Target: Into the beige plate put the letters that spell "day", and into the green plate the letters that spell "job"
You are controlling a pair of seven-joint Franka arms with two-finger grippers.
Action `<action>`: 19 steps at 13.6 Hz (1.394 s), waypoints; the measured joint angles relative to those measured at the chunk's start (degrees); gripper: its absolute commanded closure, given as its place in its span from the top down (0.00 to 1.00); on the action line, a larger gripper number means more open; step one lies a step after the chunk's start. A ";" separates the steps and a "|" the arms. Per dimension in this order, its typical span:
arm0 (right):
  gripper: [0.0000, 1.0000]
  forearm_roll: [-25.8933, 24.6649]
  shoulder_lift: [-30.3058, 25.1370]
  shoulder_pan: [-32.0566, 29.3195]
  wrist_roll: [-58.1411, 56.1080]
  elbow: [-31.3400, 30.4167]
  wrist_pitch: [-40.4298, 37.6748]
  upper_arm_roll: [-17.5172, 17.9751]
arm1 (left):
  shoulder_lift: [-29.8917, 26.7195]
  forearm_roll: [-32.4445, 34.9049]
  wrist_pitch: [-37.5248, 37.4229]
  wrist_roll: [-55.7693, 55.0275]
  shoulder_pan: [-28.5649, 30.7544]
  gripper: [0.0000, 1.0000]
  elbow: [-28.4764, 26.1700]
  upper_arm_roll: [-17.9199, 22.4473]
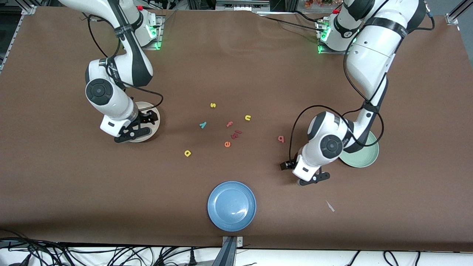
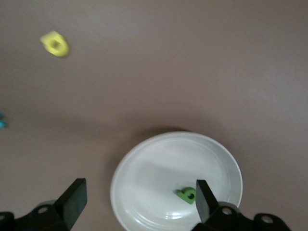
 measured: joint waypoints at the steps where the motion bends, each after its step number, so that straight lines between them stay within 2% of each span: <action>1: 1.00 0.00 1.12 0.34 0.00 4.18 -2.92 1.06 | 0.08 0.70 -0.04 -0.04 -0.67 0.77 0.03 0.28; 5: 0.99 0.02 11.92 0.78 0.00 17.24 -4.76 2.73 | 0.25 2.51 -0.44 0.00 -1.09 0.66 0.09 0.43; 6: 0.94 0.03 14.67 0.80 0.00 19.15 -4.14 3.51 | 0.29 2.65 -0.52 0.00 -1.09 0.63 0.10 0.47; 7: 0.83 0.05 16.99 0.85 0.05 20.26 -1.88 4.33 | 0.37 2.66 -0.57 0.03 -1.09 0.59 0.11 0.50; 8: 0.65 0.27 18.95 0.89 0.08 20.87 1.40 4.98 | 0.49 2.66 -0.58 0.02 -1.09 0.59 0.12 0.50; 9: 0.59 0.80 20.47 0.90 0.09 21.20 3.83 5.51 | 0.64 2.66 -0.59 0.02 -1.10 0.59 0.17 0.54; 11: 0.59 1.65 22.12 0.92 0.10 21.37 5.32 6.07 | 0.70 2.66 -0.73 0.01 -1.10 0.58 0.37 0.70; 14: 0.59 1.81 23.29 1.04 0.11 21.38 6.40 6.28 | 0.72 2.66 -0.94 -0.01 -1.10 0.41 0.49 0.79; 17: 0.59 2.00 24.86 1.46 0.14 21.38 8.78 6.41 | 0.71 2.66 -1.29 -0.01 -1.10 0.31 0.78 1.03; 19: 0.59 2.04 26.01 1.69 0.16 21.30 10.78 6.41 | 0.70 2.66 -1.32 -0.01 -1.10 0.20 0.89 1.10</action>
